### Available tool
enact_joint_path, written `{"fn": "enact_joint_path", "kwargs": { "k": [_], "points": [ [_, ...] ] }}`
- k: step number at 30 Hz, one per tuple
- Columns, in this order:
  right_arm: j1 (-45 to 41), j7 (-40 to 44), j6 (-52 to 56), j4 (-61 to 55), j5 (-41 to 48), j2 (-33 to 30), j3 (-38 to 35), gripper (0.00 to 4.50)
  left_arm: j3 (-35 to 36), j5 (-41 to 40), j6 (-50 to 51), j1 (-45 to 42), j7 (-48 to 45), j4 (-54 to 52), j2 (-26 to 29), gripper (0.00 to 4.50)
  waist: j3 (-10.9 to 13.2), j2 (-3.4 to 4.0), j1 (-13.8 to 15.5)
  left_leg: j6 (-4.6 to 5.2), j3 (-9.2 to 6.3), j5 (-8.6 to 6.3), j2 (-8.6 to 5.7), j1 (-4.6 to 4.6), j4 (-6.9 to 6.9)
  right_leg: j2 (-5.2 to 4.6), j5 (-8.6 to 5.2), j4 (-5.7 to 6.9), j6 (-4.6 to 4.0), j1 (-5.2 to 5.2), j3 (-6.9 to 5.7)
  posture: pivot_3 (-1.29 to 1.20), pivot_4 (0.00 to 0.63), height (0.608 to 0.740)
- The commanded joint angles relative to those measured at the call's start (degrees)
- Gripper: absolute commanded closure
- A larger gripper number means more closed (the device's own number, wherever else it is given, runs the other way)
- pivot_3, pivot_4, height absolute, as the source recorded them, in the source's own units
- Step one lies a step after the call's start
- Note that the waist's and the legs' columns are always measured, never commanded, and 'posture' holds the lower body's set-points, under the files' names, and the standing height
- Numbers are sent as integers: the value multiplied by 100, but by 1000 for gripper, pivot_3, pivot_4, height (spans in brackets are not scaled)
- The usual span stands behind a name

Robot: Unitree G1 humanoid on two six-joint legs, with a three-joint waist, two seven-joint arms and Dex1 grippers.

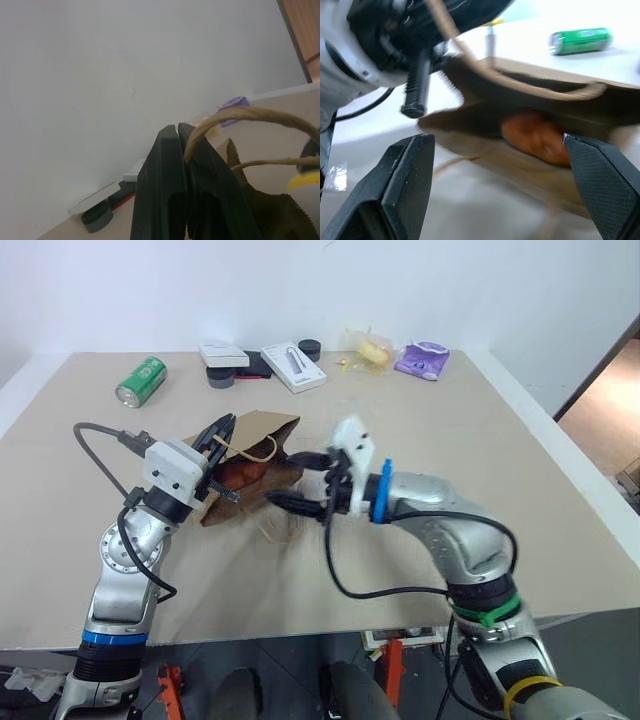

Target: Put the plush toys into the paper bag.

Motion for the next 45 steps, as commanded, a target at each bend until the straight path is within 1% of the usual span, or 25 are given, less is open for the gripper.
{"fn": "enact_joint_path", "kwargs": {
  "k": [1,4,9,10,12,13,14,15,17,18,19,20,23,26,29,31,34,37,45],
  "points": [
    [-46,-678,22,540,-338,-163,-472,106,101,-55,-10,-62,34,-109,13,4500,0,0,-5,0,0,0,1,1,0,1,0,0,-1,0,0,0,150,740],
    [-154,-1240,-14,1457,-711,12,-448,106,83,-64,-19,-135,14,-32,10,4500,0,0,-10,0,3,0,1,7,-1,2,-12,1,-26,3,3,0,150,740],
    [-426,-1514,-289,2568,-1008,494,-289,106,55,-88,-38,-232,-24,54,-1,4500,2,3,-27,0,10,0,1,7,-8,6,1,1,-4,-2,15,0,150,740],
    [-474,-1543,-366,2758,-1071,560,-274,464,54,-88,-36,-239,-29,52,-4,4500,2,3,-27,1,8,0,0,4,-8,6,0,1,-3,-2,15,0,150,740],
    [-520,-1529,-430,2929,-1068,657,-323,803,62,-87,-24,-240,-28,34,-2,4500,1,2,-23,2,7,-1,-1,5,-8,6,-1,1,-1,-1,14,0,150,740],
    [-529,-1505,-460,2961,-1064,685,-331,1213,69,-85,-17,-235,-26,23,1,4500,1,2,-23,2,7,-1,-1,4,-8,4,-1,1,0,0,14,0,150,740],
    [-524,-1480,-473,2955,-1073,696,-316,1730,78,-86,-6,-223,-21,6,6,4500,1,2,-22,2,7,-1,-2,4,-8,3,-1,0,1,1,14,0,150,740],
    [-514,-1459,-472,2935,-1077,701,-306,2089,85,-86,3,-209,-18,-11,9,4500,1,2,-23,2,7,-1,-2,4,-7,3,-1,0,1,2,14,0,150,740],
    [-464,-1410,-444,2832,-1067,692,-310,3229,91,-84,17,-169,-8,-55,14,4500,1,2,-22,2,8,-1,-3,4,-6,2,0,0,3,2,15,0,150,740],
    [-427,-1371,-421,2760,-1043,672,-325,3501,92,-82,26,-153,-1,-74,14,4500,1,2,-23,2,8,-1,-3,4,-6,2,1,0,4,2,15,0,150,740],
    [-392,-1328,-407,2683,-1015,644,-349,4092,93,-78,36,-145,7,-88,12,4500,1,2,-23,2,8,-1,-2,5,-6,2,1,0,4,2,15,0,150,740],
    [-353,-1226,-443,2545,-909,608,-446,4369,92,-75,49,-136,17,-102,8,4500,1,2,-23,2,7,-1,-2,6,-5,3,1,1,4,2,14,0,150,740],
    [-265,-699,-769,1917,-349,480,-890,4369,95,-75,73,-113,38,-122,-13,4500,2,3,-12,2,6,-1,-1,5,-6,3,0,1,3,2,13,0,150,740],
    [-231,-182,-253,939,638,327,-1283,4369,90,-71,66,-112,37,-103,-23,4500,5,8,-11,2,6,-1,-2,-3,-6,2,-1,0,5,-3,14,0,150,740],
    [-107,37,295,310,1152,162,-1158,4369,84,-71,70,-126,48,-73,-44,4500,5,7,-17,2,3,-4,0,-1,-6,3,-3,0,6,-1,11,0,150,740],
    [-39,-95,429,133,1074,331,-725,4369,59,-59,61,-138,67,-29,-83,4500,4,7,-25,2,3,-5,3,6,-7,6,-4,1,4,2,10,0,150,740],
    [-76,-357,386,326,686,566,-118,4369,43,-49,56,-154,79,-11,-125,4500,4,8,-42,2,3,-4,9,15,-8,12,0,5,-5,3,11,0,150,740],
    [-324,-691,-47,1073,68,862,330,4369,39,-44,65,-169,80,-11,-149,4500,4,7,-26,3,1,-4,9,14,-7,14,1,9,-6,1,8,0,150,740],
    [-1123,-1042,-981,2628,-561,1760,443,4369,75,-57,114,-143,93,-58,-144,4500,4,6,-24,2,6,-5,-1,-3,3,3,2,0,4,-2,13,0,150,740]
  ]
}}
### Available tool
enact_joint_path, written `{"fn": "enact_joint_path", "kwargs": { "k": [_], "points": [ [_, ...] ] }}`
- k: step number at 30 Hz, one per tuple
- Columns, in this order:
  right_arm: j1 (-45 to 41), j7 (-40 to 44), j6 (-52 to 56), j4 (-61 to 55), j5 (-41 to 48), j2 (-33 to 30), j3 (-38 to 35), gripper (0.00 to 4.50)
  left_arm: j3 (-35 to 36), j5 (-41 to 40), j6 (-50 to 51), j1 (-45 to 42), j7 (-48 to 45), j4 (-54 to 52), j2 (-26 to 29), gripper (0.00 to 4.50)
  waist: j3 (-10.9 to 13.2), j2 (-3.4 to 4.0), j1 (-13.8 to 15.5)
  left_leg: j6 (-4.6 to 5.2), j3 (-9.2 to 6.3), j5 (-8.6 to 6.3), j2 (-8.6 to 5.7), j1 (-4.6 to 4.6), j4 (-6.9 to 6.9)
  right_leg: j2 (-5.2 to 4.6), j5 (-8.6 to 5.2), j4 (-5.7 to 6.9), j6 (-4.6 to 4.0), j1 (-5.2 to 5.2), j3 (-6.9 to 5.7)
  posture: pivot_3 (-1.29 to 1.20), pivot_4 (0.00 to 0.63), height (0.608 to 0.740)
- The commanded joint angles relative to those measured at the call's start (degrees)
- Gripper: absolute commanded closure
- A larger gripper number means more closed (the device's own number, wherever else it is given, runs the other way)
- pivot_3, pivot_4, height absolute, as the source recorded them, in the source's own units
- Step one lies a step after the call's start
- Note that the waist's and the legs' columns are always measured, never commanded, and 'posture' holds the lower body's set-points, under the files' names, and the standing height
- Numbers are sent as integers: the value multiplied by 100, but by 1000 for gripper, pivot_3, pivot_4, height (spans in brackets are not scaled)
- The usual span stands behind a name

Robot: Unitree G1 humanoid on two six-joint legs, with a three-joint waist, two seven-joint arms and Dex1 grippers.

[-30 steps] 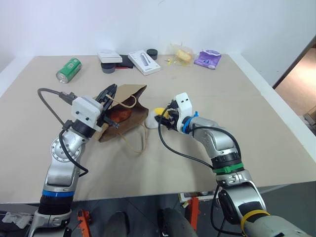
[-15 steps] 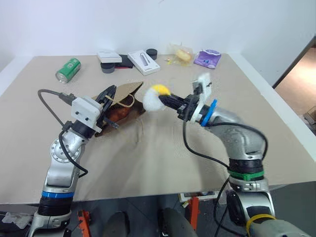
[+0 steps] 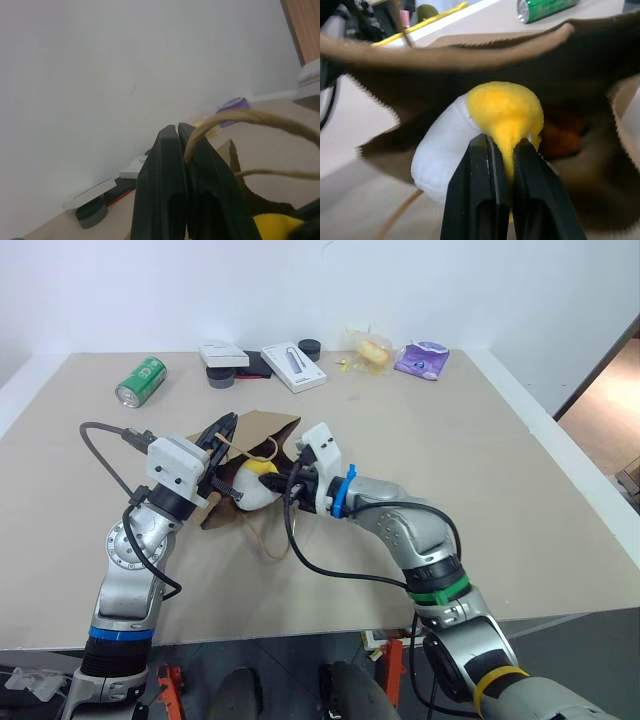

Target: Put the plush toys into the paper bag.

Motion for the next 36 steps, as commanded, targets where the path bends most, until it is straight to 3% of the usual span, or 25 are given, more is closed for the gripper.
{"fn": "enact_joint_path", "kwargs": {
  "k": [1,11,15,20,21,25,28,32,36],
  "points": [
    [-401,-157,-466,417,-210,352,-46,4369,88,-8,2,-32,92,-179,0,4500,0,0,0,-1,-1,-1,2,0,-1,2,-1,0,-1,0,-2,0,150,740],
    [-638,-543,-1075,1191,-945,1168,261,4369,60,20,77,45,184,-299,-22,4500,-1,-1,-1,-1,-8,-1,6,0,-6,2,-4,1,-7,-1,-12,0,150,740],
    [-371,-80,-1047,527,-809,915,267,2935,78,27,78,51,221,-294,-29,4500,-1,-2,-1,-2,-7,-2,5,-1,-6,1,-5,0,-6,0,-12,0,150,740],
    [118,471,-769,-667,-603,225,214,378,75,23,82,36,260,-273,-32,4500,-2,-4,18,-3,-10,-2,2,-6,-5,-3,-7,-1,-3,0,-15,0,150,740],
    [262,578,-723,-931,-563,25,193,72,72,19,81,24,262,-262,-31,4500,-3,-4,19,-3,-9,-2,1,-5,-4,-4,-7,-1,-2,0,-13,0,150,740],
    [922,881,-837,-1796,-408,-735,-49,72,75,-8,90,-47,254,-200,-28,4500,-3,-4,17,-3,-9,-2,0,-3,-4,-3,-7,-1,-2,1,-13,0,150,740],
    [1597,1222,-1682,-2316,-722,-1401,82,72,76,-34,100,-81,237,-167,-32,4500,-3,-4,18,-3,-11,-3,1,-1,-6,0,-8,-1,-5,2,-15,0,150,740],
    [2367,1138,-4402,-1912,-2371,-2414,763,72,70,-68,93,-122,201,-92,-38,4500,-2,-6,1,-5,-5,-3,-4,7,-7,-2,-12,-2,-6,4,-9,0,150,740],
    [2305,115,-6489,-1021,-4243,-2878,1360,72,63,-100,102,-150,174,-40,-41,4500,0,-8,-6,-5,5,-3,-3,20,-6,0,-22,-1,-25,5,3,0,150,740]
  ]
}}
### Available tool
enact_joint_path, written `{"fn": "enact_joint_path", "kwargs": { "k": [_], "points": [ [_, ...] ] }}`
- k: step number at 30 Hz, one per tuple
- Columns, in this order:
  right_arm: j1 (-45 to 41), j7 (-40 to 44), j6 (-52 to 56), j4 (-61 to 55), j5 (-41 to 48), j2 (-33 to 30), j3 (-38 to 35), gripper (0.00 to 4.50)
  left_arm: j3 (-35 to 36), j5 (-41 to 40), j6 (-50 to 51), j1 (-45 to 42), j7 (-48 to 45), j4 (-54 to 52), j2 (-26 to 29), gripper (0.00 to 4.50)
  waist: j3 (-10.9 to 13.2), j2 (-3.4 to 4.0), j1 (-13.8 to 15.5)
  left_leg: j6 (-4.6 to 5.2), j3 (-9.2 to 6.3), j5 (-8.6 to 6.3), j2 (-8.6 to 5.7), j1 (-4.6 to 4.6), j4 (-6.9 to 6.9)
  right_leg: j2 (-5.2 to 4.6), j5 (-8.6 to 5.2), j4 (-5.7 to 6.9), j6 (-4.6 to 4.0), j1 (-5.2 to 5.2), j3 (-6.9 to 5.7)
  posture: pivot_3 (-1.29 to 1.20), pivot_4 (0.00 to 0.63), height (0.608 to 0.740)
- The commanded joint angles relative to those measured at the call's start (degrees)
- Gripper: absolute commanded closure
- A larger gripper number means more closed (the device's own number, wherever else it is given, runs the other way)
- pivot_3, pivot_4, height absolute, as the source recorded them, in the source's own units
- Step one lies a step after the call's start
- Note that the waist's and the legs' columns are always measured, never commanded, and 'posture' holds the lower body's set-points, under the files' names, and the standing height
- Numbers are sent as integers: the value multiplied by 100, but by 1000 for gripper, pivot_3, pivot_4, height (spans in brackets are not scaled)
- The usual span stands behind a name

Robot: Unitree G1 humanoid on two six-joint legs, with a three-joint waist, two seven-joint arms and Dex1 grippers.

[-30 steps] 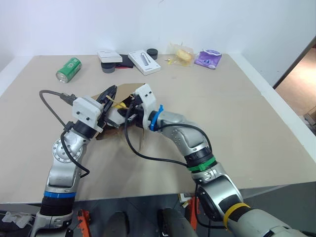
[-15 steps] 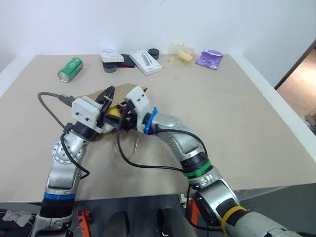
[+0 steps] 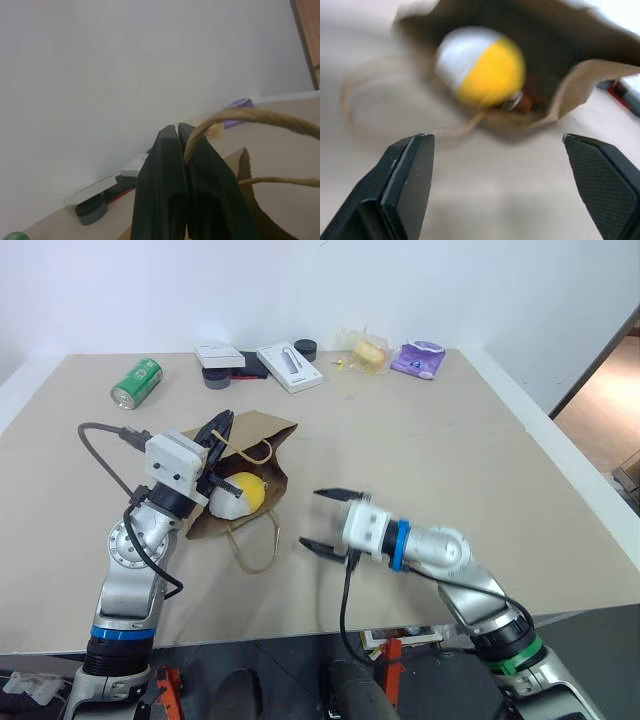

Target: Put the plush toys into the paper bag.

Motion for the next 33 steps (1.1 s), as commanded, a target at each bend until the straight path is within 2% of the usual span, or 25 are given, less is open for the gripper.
{"fn": "enact_joint_path", "kwargs": {
  "k": [1,6,16,19,25,26,27,28,33],
  "points": [
    [-260,-910,-1580,543,-1442,-102,332,72,58,-72,-19,-117,-28,-51,14,4500,1,-1,0,0,-1,1,0,1,1,0,1,0,-1,0,0,0,150,740],
    [-900,-2242,-2385,1547,-2975,141,686,72,62,-96,24,-126,-49,-66,34,4500,0,-5,5,-9,-3,8,-7,15,6,3,11,3,1,7,15,0,150,740],
    [-1621,-2859,-2574,2496,-3366,797,853,72,106,-85,86,-139,-36,-96,21,4500,-20,-38,1,-9,3,11,-7,24,6,2,21,4,-2,14,30,0,150,740],
    [-1660,-2958,-2674,2582,-3369,862,843,809,105,-77,95,-135,-25,-101,10,4500,-20,-38,2,-7,4,12,-6,25,6,3,23,5,-3,14,30,0,150,740],
    [-1599,-3214,-2862,2383,-3292,853,691,3453,108,-74,100,-138,-2,-73,-9,4500,-20,-38,2,-8,5,11,-6,21,4,3,21,5,-3,12,32,0,150,740],
    [-1587,-3289,-2884,2321,-3270,844,636,3706,109,-73,96,-138,-2,-64,-10,4500,-20,-38,2,-8,5,11,-6,21,4,3,21,5,-3,12,32,0,150,740],
    [-1576,-3344,-2915,2257,-3212,833,570,4281,113,-75,96,-145,-5,-52,-9,4500,-20,-38,3,-8,5,11,-6,21,4,3,21,5,-3,12,32,0,150,740],
    [-1562,-3393,-2932,2168,-3135,815,481,4399,123,-79,95,-156,-10,-39,-1,4500,-20,-38,4,-8,5,11,-6,21,4,3,21,5,-3,12,32,0,150,740],
    [-1495,-3178,-2812,1567,-2413,692,-57,4399,234,-90,78,-300,-19,66,92,4500,-19,-38,16,-8,5,11,-9,18,6,1,23,5,0,12,32,0,150,740]
  ]
}}
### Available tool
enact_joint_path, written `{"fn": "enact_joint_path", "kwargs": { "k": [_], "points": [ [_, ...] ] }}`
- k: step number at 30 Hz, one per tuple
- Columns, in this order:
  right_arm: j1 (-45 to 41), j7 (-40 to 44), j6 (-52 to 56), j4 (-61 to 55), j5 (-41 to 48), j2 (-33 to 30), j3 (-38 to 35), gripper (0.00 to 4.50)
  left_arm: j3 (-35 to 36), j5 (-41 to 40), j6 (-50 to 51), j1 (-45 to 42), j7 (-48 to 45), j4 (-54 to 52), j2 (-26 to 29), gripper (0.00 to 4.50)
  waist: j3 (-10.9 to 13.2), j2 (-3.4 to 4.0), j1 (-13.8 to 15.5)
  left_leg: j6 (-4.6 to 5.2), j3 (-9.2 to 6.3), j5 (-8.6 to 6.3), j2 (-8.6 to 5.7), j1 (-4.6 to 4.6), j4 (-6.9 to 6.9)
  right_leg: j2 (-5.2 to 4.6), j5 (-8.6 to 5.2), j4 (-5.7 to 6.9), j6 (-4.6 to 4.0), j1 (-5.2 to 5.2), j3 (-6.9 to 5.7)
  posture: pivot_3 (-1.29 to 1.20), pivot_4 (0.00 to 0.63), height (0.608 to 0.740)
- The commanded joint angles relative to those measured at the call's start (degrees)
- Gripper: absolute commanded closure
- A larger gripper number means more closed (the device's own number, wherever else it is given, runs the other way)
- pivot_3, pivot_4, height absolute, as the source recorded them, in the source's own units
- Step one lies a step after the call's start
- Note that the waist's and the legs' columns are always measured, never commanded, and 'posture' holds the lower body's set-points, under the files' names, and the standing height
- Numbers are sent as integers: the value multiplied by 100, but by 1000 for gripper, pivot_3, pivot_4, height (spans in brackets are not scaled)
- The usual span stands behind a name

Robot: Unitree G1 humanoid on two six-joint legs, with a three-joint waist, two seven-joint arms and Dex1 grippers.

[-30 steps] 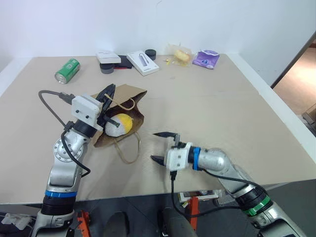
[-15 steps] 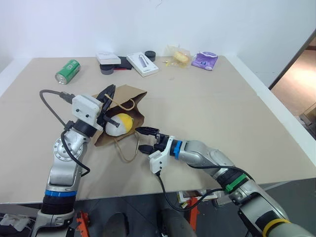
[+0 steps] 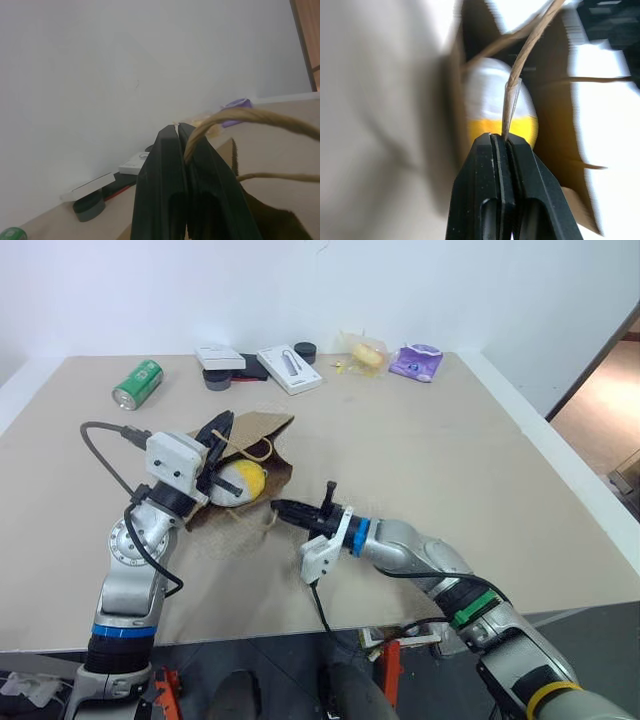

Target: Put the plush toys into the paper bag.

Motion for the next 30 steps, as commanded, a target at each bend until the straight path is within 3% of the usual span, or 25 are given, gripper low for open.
{"fn": "enact_joint_path", "kwargs": {
  "k": [1,7,14,20,28,29,30],
  "points": [
    [-39,191,102,-682,673,-105,-520,4399,211,-62,-43,-220,38,-23,107,4500,0,0,4,0,0,0,-1,-1,0,0,0,0,1,0,0,0,150,740],
    [-66,503,530,-1185,1156,-51,-890,4399,285,-102,-10,-244,78,47,81,4500,0,0,2,0,0,0,2,-1,-1,1,0,-1,2,-1,-1,0,150,740],
    [-145,196,1001,-1356,1228,365,-1249,4399,437,-299,273,-501,313,54,9,4500,0,0,6,0,-1,0,1,-3,1,0,2,0,4,-1,-1,0,150,740],
    [-196,328,1151,-1286,1316,369,-1335,4399,705,-713,949,-907,581,-65,-50,4500,0,0,5,0,-2,0,-3,-6,1,-1,16,-1,29,-2,-1,0,150,740],
    [-83,728,1363,-1249,1541,350,-1263,4399,468,-1102,1652,-697,223,-278,-26,4500,0,0,-1,0,-3,0,-2,-5,-1,0,15,-1,28,-2,-1,0,150,740],
    [-68,792,1411,-1269,1595,349,-1275,3771,409,-1129,1738,-652,149,-335,-5,4500,0,0,-1,0,-3,0,-2,-5,-1,-1,15,-1,28,-2,-1,0,150,740],
    [-66,843,1438,-1283,1631,339,-1287,3493,370,-1188,1865,-608,106,-402,-1,4500,0,0,-2,0,-3,0,-3,-6,-1,-1,15,-1,28,-2,-1,0,150,740]
  ]
}}
